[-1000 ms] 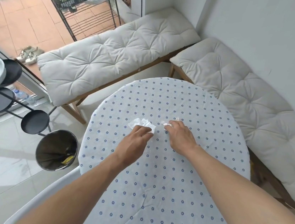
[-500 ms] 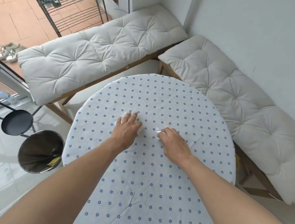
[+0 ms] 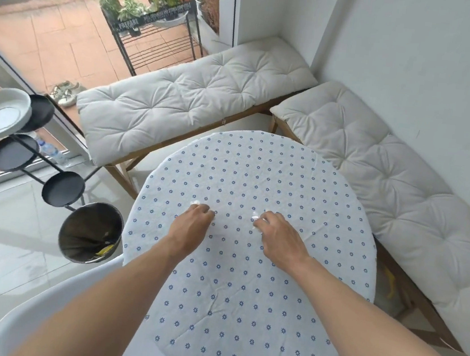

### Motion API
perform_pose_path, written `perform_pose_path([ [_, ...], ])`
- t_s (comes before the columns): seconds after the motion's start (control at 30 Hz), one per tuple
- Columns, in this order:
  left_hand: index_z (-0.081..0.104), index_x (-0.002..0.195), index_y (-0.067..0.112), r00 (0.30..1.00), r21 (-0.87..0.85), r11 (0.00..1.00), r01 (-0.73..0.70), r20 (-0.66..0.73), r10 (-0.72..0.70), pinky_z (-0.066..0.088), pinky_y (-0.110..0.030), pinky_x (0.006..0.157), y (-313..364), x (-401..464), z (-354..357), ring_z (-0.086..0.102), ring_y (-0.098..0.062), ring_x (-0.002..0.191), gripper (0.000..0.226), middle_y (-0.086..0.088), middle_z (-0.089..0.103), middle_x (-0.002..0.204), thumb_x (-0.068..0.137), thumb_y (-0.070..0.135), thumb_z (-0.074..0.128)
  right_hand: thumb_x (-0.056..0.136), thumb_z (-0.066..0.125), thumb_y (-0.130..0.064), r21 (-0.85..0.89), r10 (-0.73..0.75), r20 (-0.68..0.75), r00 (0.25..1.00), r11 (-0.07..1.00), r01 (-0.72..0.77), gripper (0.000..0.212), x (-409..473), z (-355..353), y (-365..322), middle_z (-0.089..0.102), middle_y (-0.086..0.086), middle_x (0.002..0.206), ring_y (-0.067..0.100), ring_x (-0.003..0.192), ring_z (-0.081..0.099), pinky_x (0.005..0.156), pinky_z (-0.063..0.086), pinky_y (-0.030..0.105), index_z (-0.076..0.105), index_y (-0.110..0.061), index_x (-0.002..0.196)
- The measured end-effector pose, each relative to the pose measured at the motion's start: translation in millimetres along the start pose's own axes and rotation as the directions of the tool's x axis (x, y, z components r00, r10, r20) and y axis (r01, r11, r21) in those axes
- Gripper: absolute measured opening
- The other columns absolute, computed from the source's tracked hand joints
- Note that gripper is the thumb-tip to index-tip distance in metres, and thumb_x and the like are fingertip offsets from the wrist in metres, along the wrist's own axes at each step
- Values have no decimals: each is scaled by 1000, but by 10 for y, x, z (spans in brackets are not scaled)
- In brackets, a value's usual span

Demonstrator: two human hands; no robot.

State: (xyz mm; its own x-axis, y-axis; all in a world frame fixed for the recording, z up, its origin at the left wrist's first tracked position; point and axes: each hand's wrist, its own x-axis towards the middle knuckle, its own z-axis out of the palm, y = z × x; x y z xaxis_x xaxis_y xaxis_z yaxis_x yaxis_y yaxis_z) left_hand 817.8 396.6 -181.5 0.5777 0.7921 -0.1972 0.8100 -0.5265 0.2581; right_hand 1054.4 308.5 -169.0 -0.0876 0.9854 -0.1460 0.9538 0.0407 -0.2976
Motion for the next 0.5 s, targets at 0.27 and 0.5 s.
perform_pose_path([
  [0.27, 65, 113, 5, 990, 11, 993, 117, -77, -115, 57, -47, 74, -441, -444, -428, 54, -29, 109, 21, -9, 61, 107, 96, -2, 55, 89, 51, 9, 13, -123, -51, 991, 992, 123, 42, 285, -244, -607, 61, 6, 123, 27, 110, 56, 78, 51, 36, 64, -11, 123],
  [0.5, 68, 110, 4, 968, -49, 977, 208, -134, -212, 56, -47, 75, -1224, -881, -667, 59, -31, 104, 18, -10, 63, 108, 94, 0, 61, 89, 50, 8, -12, -228, -54, 972, 974, 227, 41, 725, -150, -1362, 62, 9, 122, 28, 109, 57, 80, 53, 36, 64, -10, 123],
])
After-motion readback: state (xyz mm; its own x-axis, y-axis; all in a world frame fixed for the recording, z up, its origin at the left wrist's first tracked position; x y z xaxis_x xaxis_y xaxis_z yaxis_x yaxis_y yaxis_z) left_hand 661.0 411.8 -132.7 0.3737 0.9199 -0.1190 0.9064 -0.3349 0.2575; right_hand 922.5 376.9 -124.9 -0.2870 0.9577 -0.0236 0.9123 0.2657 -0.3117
